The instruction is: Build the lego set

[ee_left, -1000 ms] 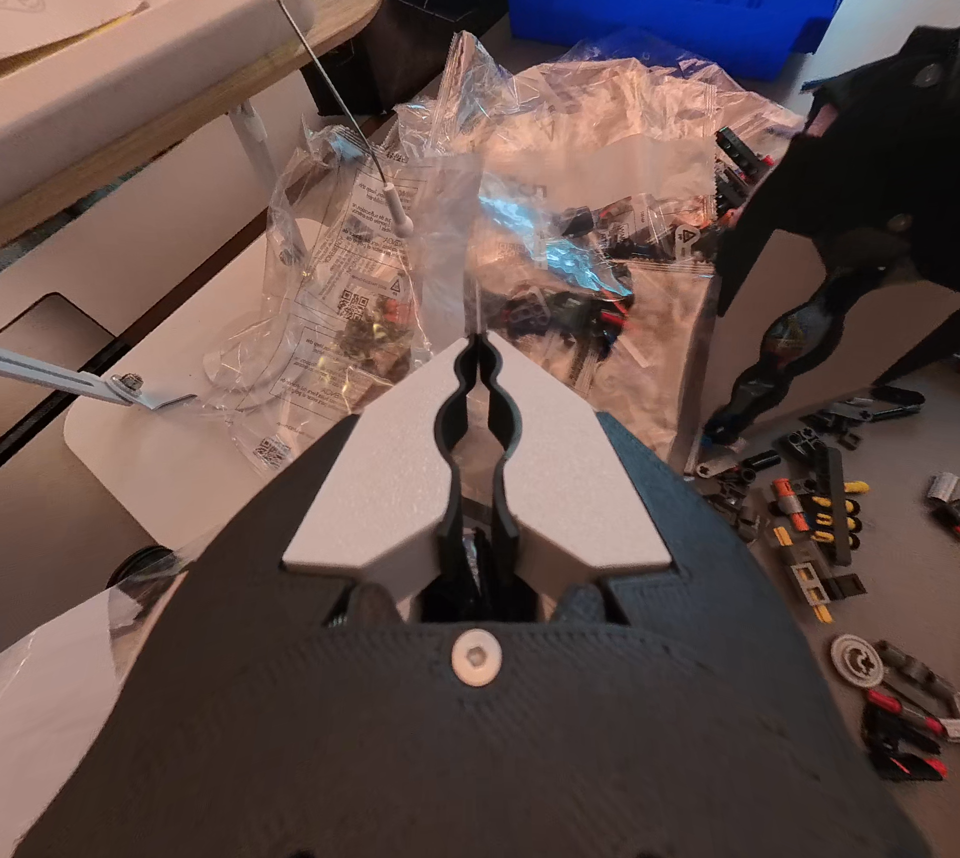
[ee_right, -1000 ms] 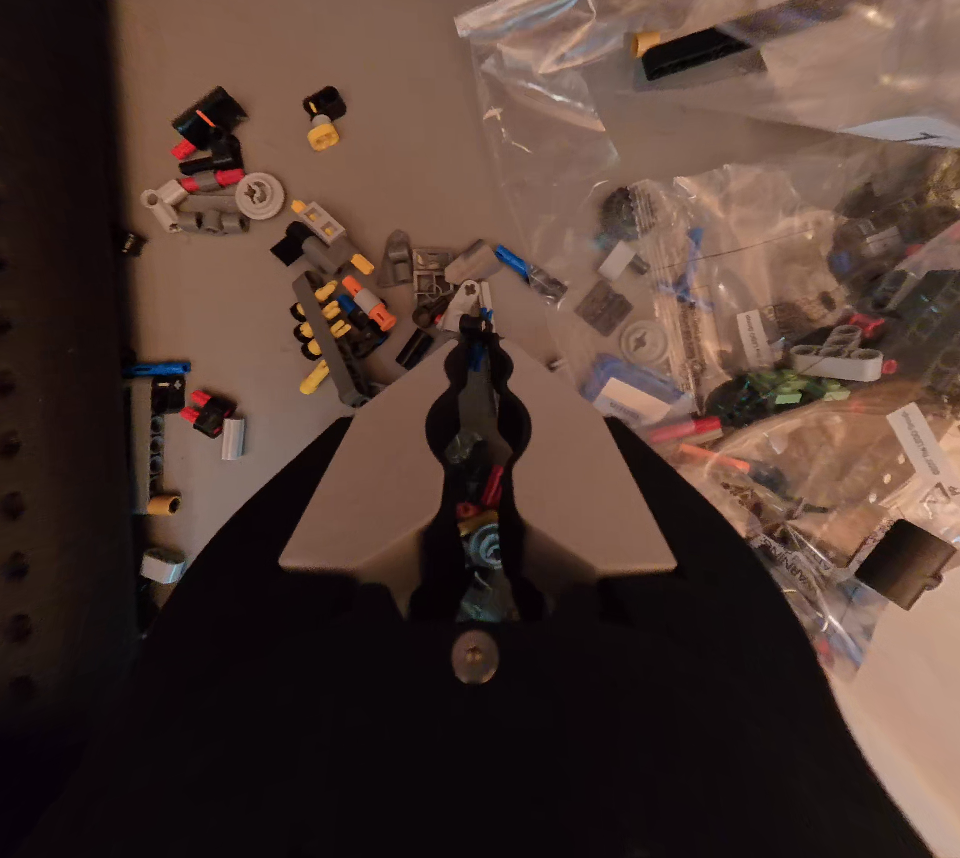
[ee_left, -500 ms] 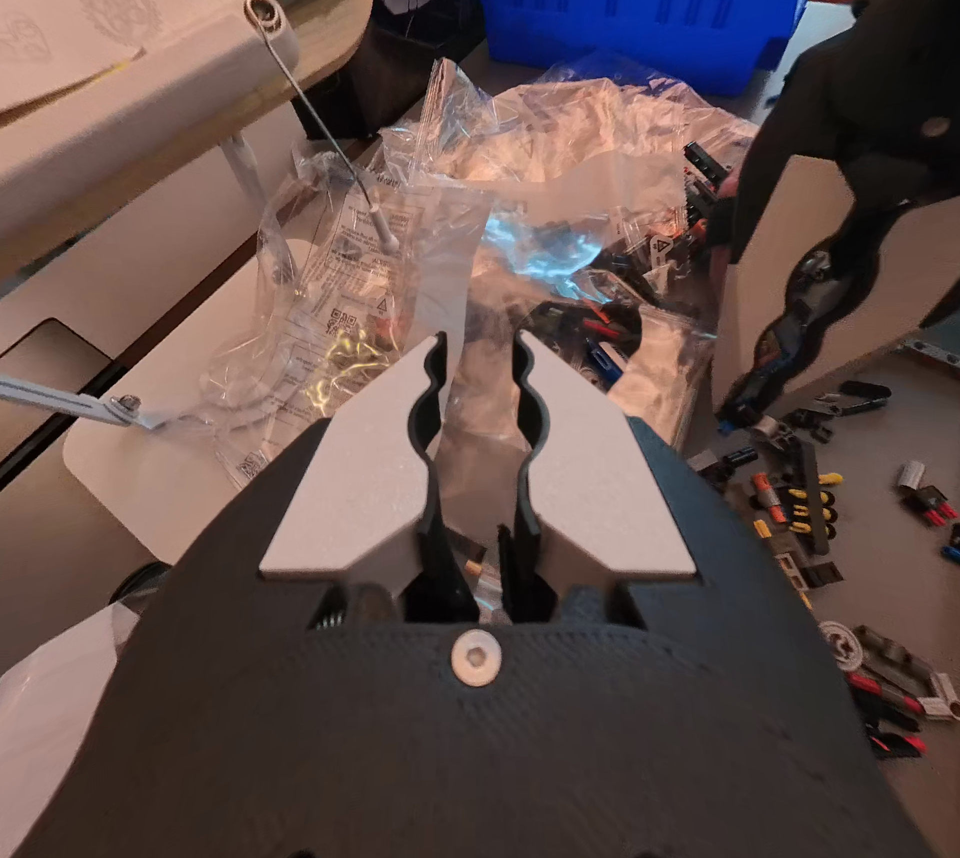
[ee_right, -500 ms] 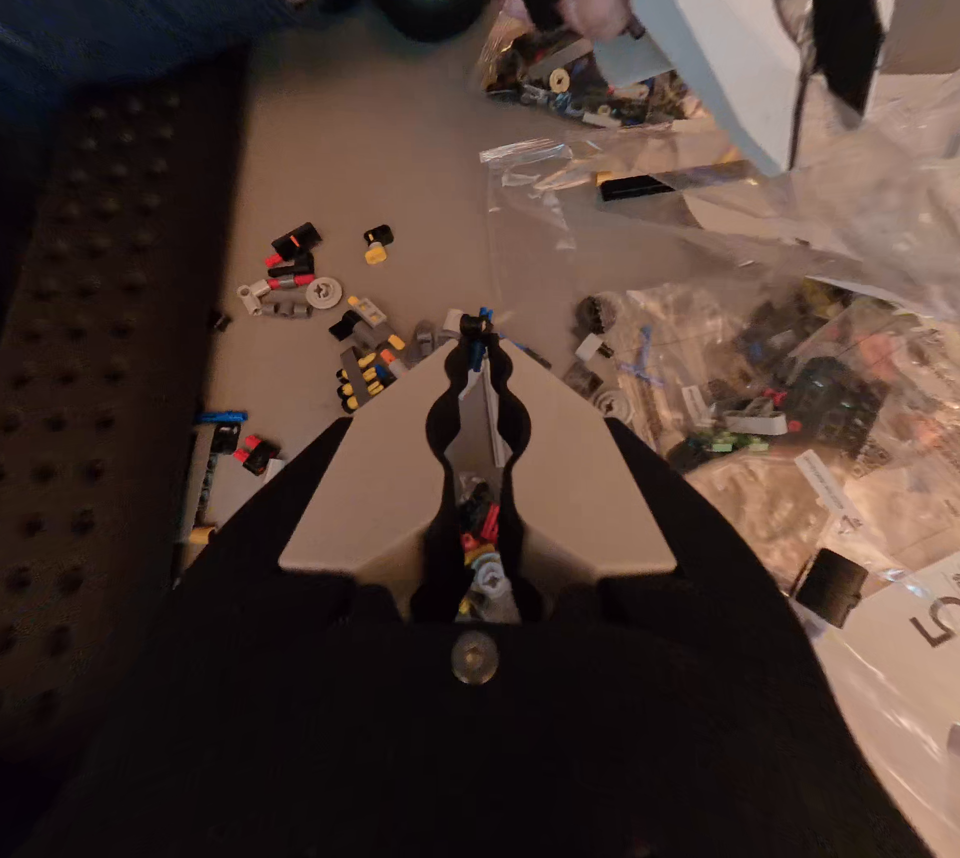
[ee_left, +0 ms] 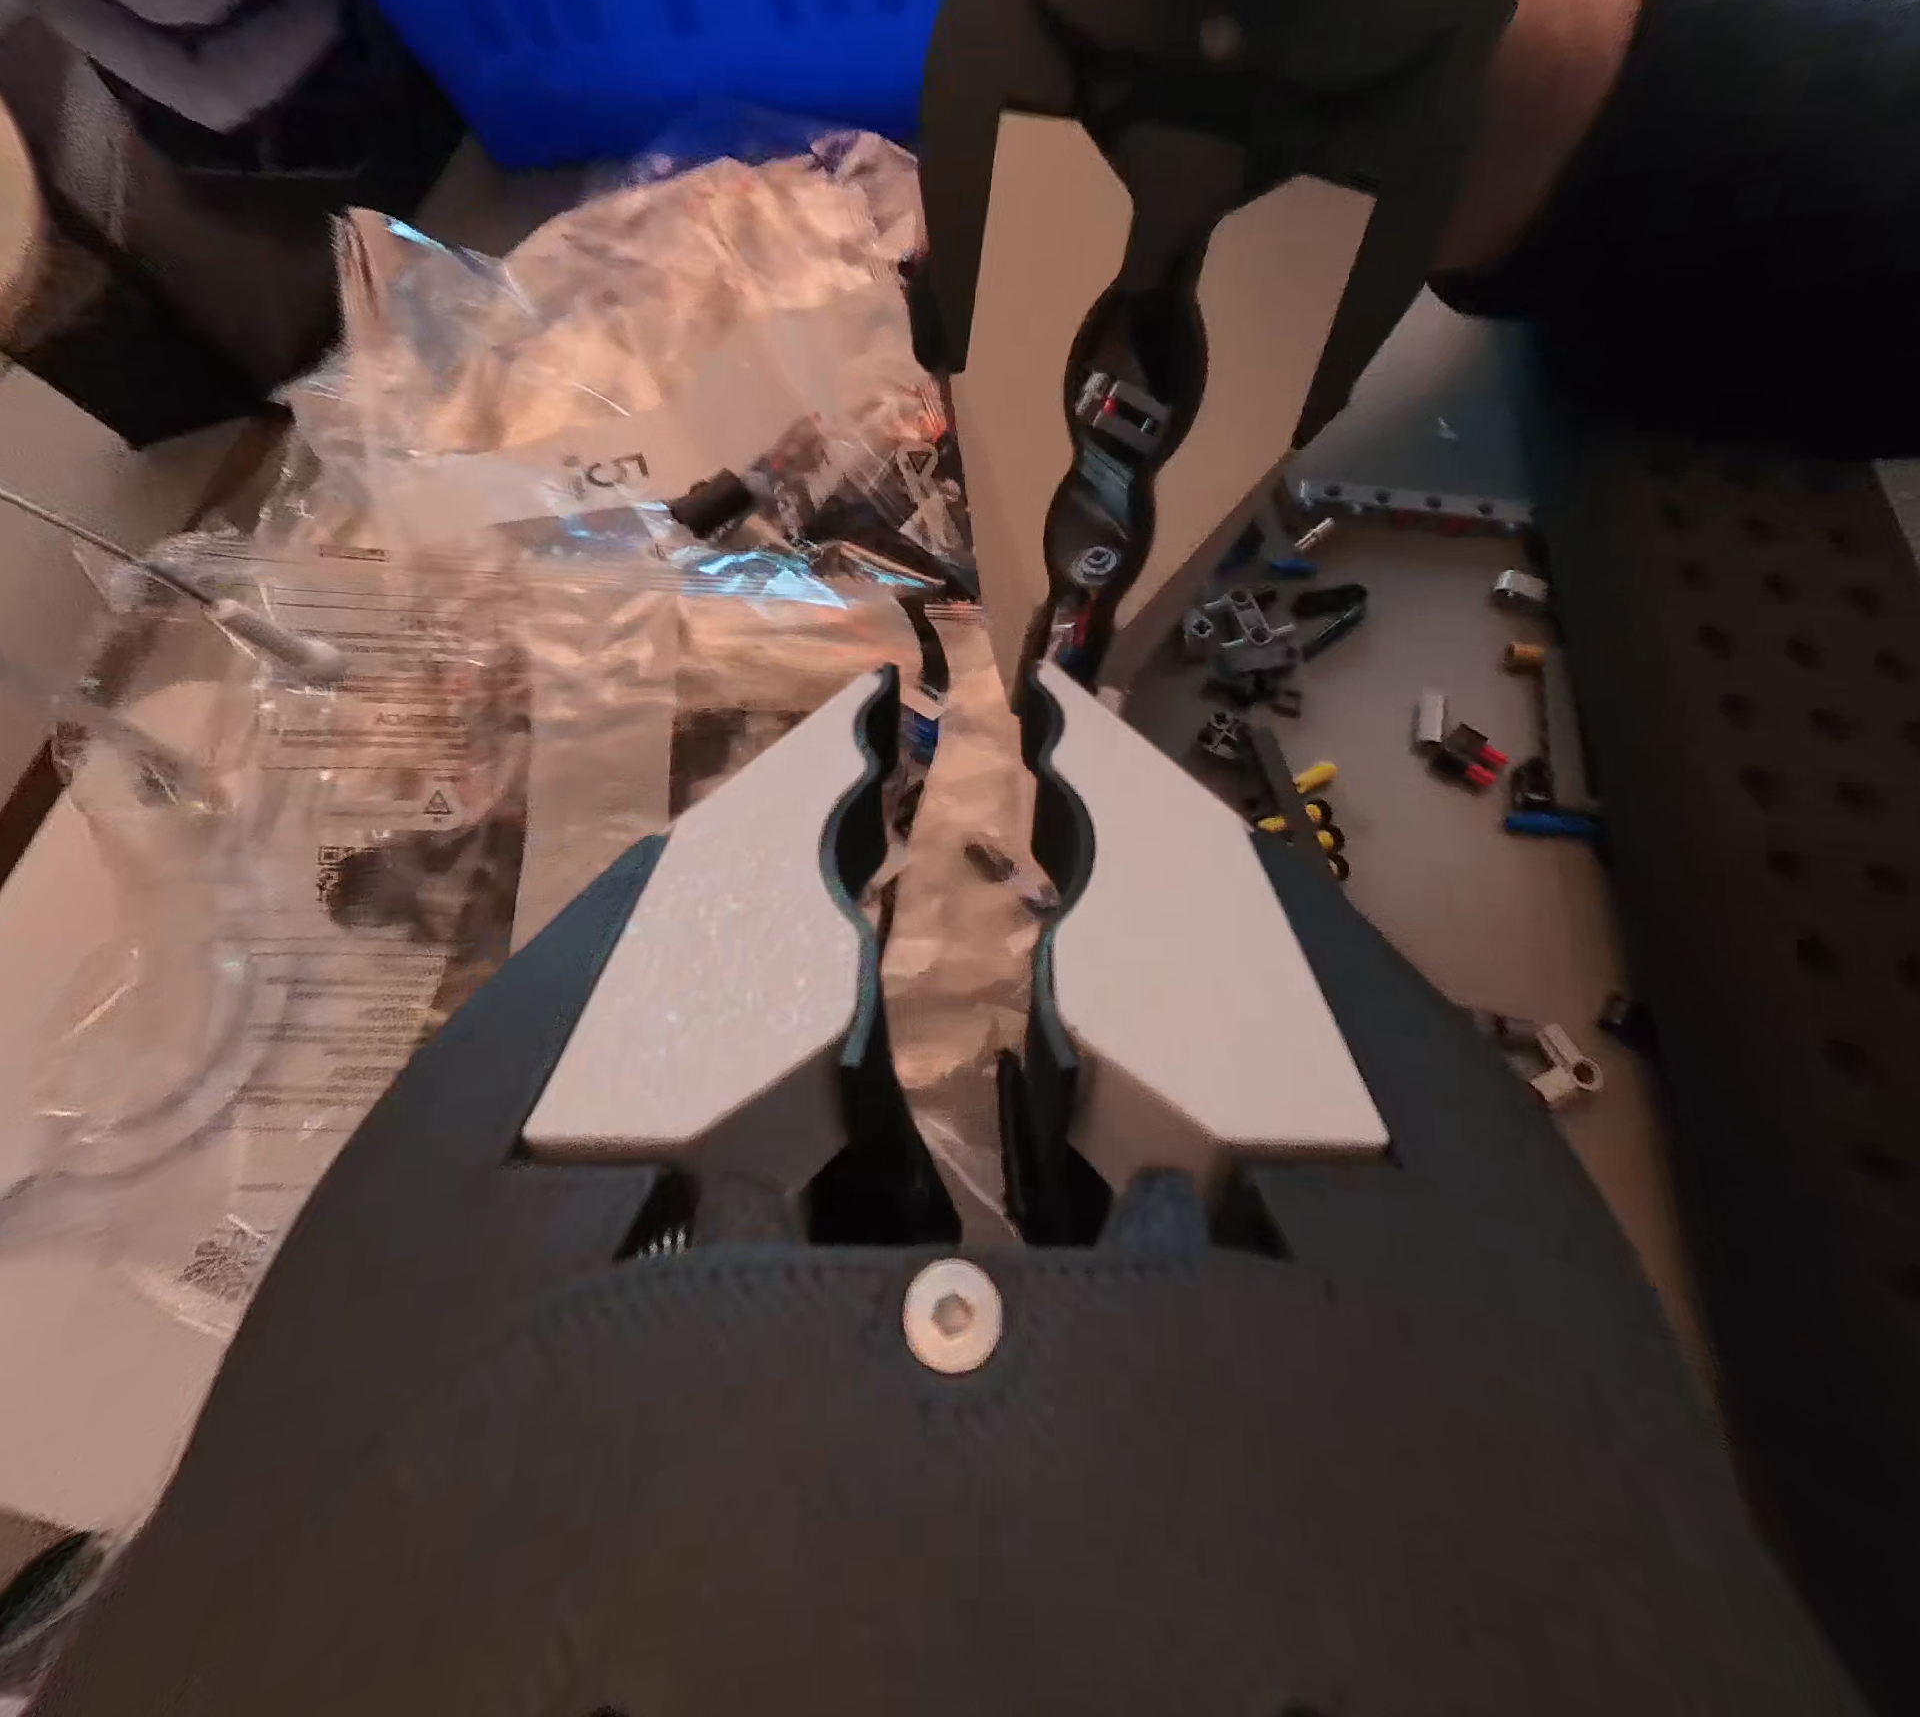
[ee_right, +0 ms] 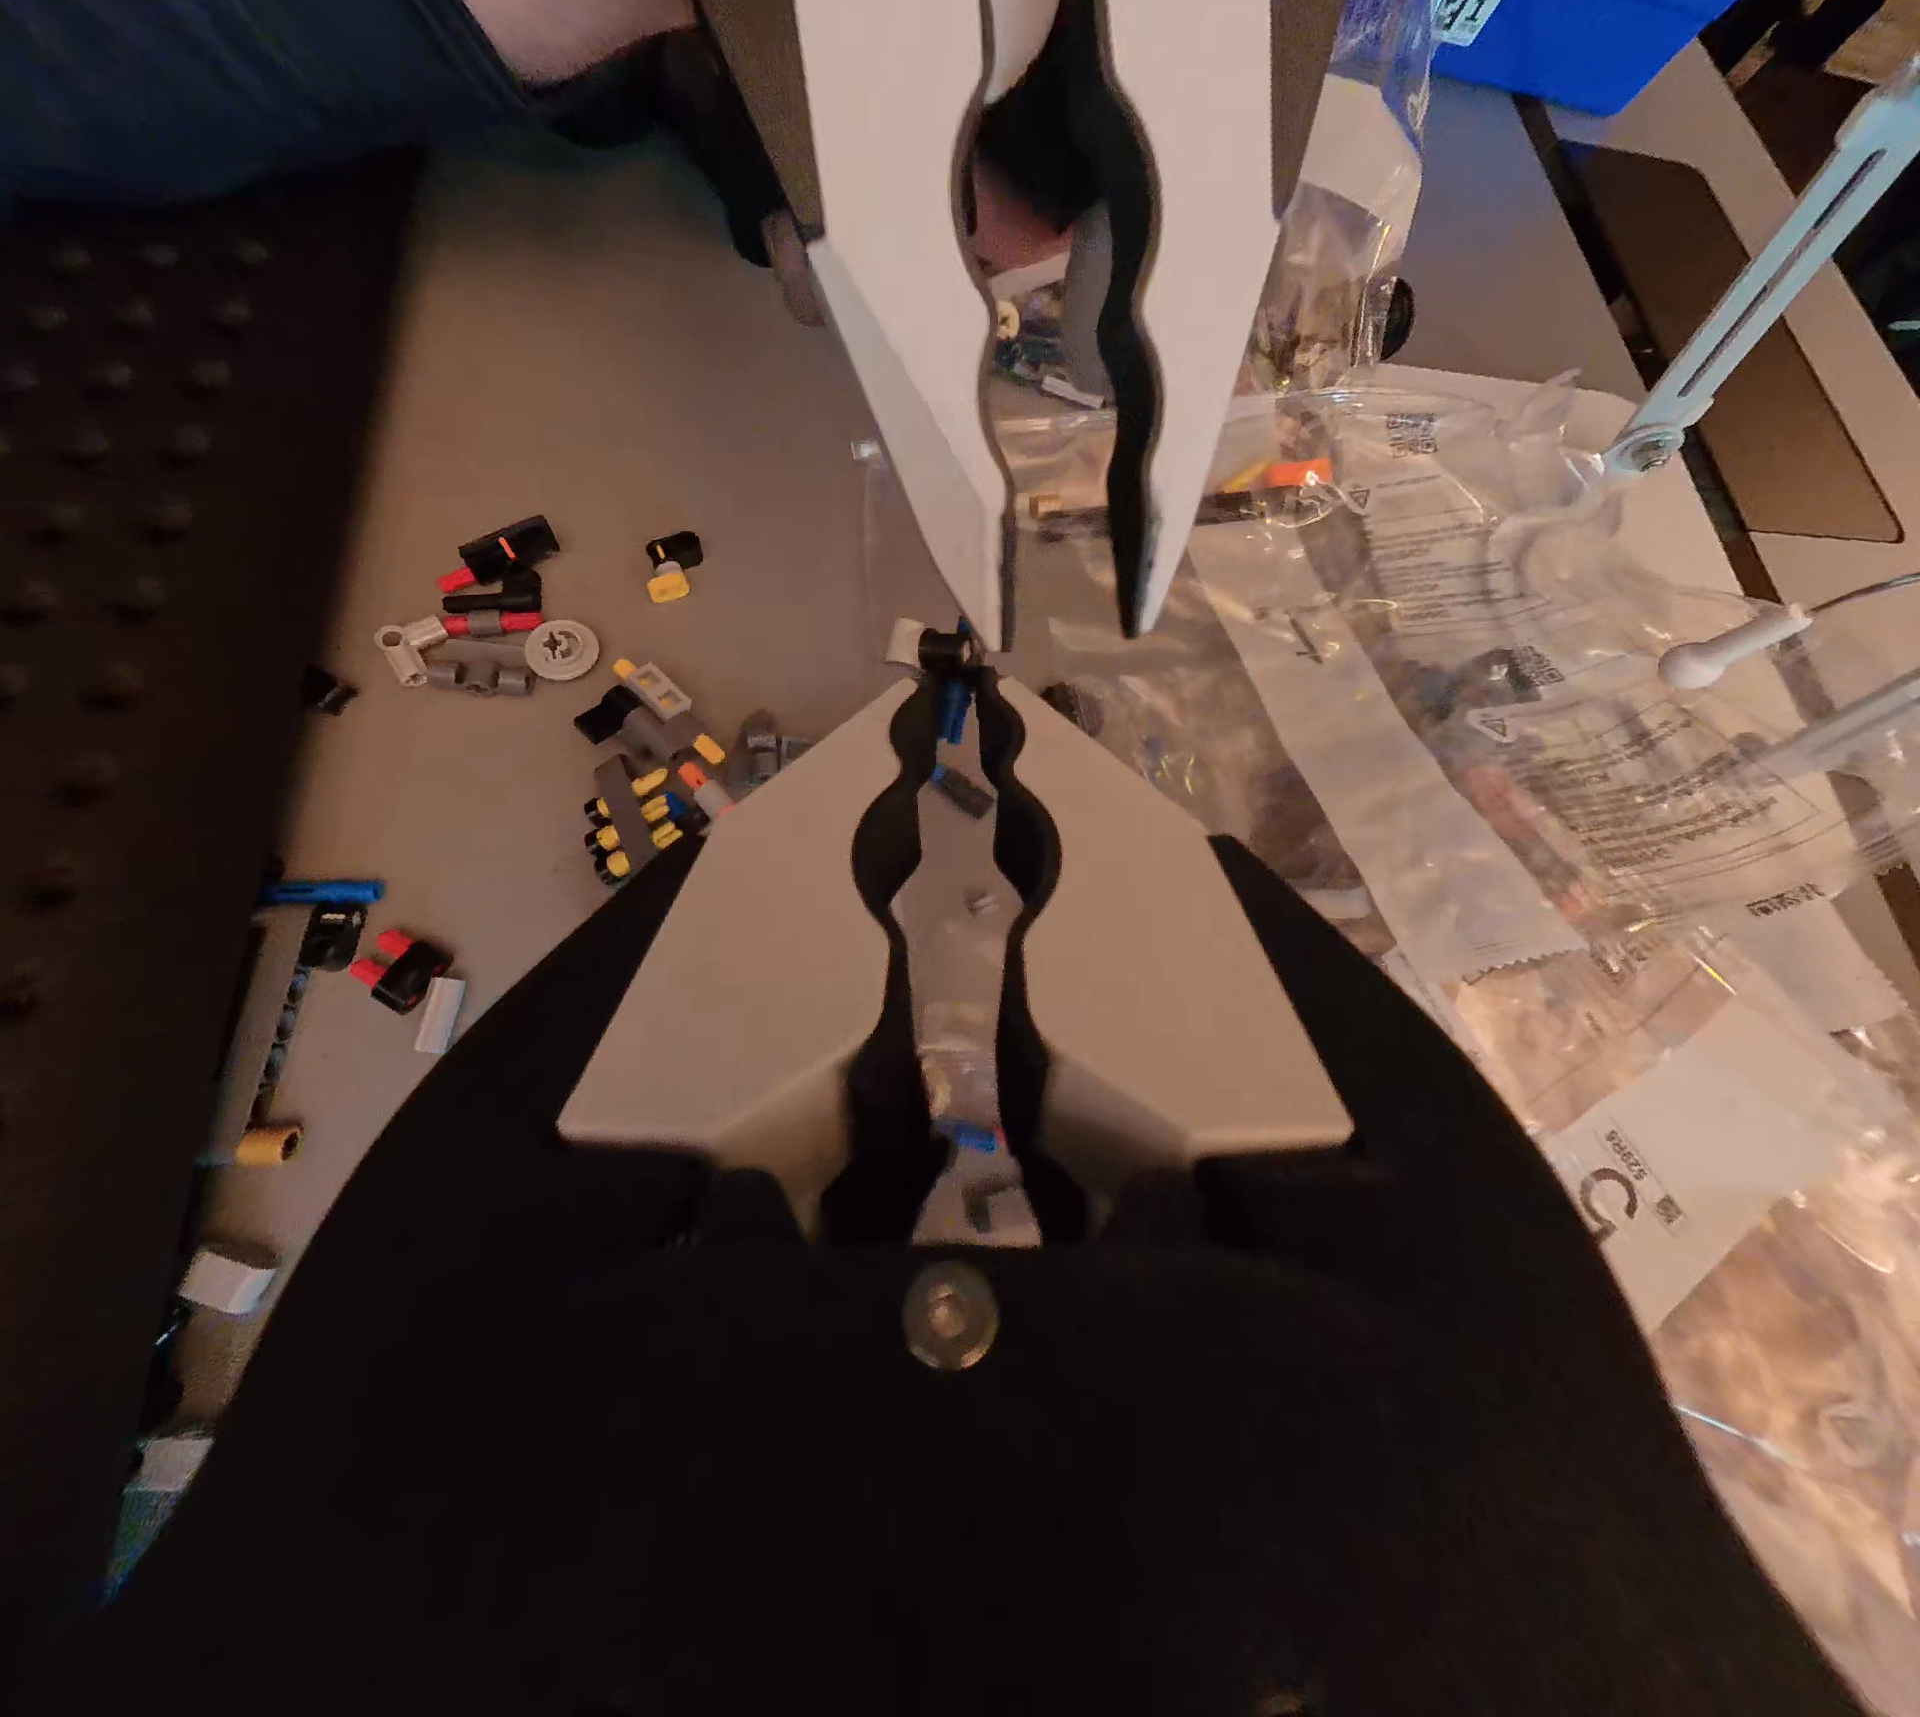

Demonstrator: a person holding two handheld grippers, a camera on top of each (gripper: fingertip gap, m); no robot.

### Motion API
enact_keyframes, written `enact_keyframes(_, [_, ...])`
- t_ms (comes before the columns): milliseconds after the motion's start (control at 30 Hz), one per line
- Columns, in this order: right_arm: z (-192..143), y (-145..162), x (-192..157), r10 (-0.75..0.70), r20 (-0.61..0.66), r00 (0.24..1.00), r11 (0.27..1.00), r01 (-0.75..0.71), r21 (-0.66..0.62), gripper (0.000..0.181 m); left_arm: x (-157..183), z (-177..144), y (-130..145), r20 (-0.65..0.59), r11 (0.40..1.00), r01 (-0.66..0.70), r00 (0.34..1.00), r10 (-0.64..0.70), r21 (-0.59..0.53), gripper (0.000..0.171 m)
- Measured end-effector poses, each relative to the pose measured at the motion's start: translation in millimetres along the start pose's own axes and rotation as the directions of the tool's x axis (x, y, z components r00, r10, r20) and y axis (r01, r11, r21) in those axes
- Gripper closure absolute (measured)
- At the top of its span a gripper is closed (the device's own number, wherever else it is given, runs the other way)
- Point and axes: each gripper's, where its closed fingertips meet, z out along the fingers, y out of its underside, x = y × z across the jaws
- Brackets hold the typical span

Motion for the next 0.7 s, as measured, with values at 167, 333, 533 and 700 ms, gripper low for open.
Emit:
enact_keyframes(167, [2.8,7.3,3.9,-0.026,-0.033,0.999,0.999,0.025,-0.045,0.177,0.9,3.3,6.6,-0.048,0.998,0.066,0.997,-0.066,0.001,0.155])
enact_keyframes(333, [1.5,5.4,7.1,-0.041,-0.059,0.997,0.998,0.039,-0.041,0.177,4.3,1.7,8.5,-0.097,0.993,0.118,0.988,-0.116,0.011,0.151])
enact_keyframes(533, [6.1,6.6,7.7,-0.061,-0.073,0.995,0.997,0.057,-0.056,0.177,11.3,7.8,8.8,-0.139,0.992,0.128,0.982,-0.126,0.004,0.154])
enact_keyframes(700, [4.9,5.5,11.3,-0.061,-0.094,0.994,0.997,0.057,-0.05,0.178,9.3,7.0,6.0,-0.129,0.994,0.108,0.986,-0.104,0.026,0.163])
